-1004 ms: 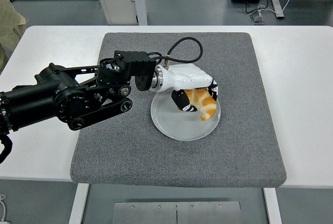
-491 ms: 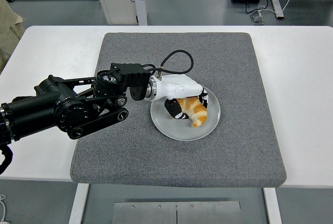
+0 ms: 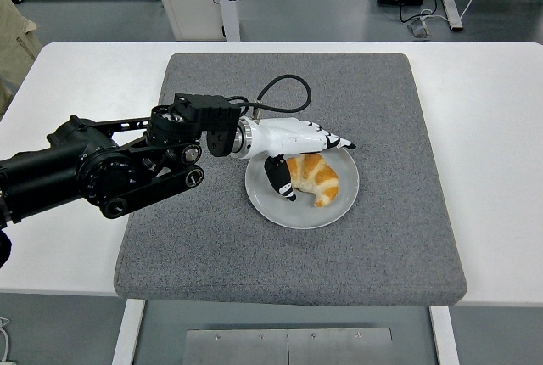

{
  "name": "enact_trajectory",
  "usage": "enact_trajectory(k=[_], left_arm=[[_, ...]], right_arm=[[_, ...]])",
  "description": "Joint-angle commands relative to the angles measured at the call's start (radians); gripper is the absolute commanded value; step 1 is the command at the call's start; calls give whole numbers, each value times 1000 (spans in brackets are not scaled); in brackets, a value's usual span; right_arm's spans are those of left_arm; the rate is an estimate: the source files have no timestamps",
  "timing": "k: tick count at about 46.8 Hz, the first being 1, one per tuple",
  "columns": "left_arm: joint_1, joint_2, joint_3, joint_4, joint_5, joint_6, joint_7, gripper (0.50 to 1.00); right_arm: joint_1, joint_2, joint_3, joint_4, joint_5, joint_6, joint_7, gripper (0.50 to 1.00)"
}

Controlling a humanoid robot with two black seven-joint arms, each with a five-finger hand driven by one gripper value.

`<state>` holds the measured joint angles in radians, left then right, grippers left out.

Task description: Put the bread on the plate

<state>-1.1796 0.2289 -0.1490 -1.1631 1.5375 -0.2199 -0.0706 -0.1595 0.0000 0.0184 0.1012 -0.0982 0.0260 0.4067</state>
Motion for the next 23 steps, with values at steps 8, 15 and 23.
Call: enact_trajectory(k=[8,15,23], left_arm=[[-127,86,-3,-87,-183,-21,2,972],[-189,130,-44,-98,-322,-22,3,972],[-206,187,-121,-107,-520,-21,3,972]], right_arm=[[0,0,0,0,0,0,0,1000],[0,0,0,0,0,0,0,1000],[0,0,0,0,0,0,0,1000]])
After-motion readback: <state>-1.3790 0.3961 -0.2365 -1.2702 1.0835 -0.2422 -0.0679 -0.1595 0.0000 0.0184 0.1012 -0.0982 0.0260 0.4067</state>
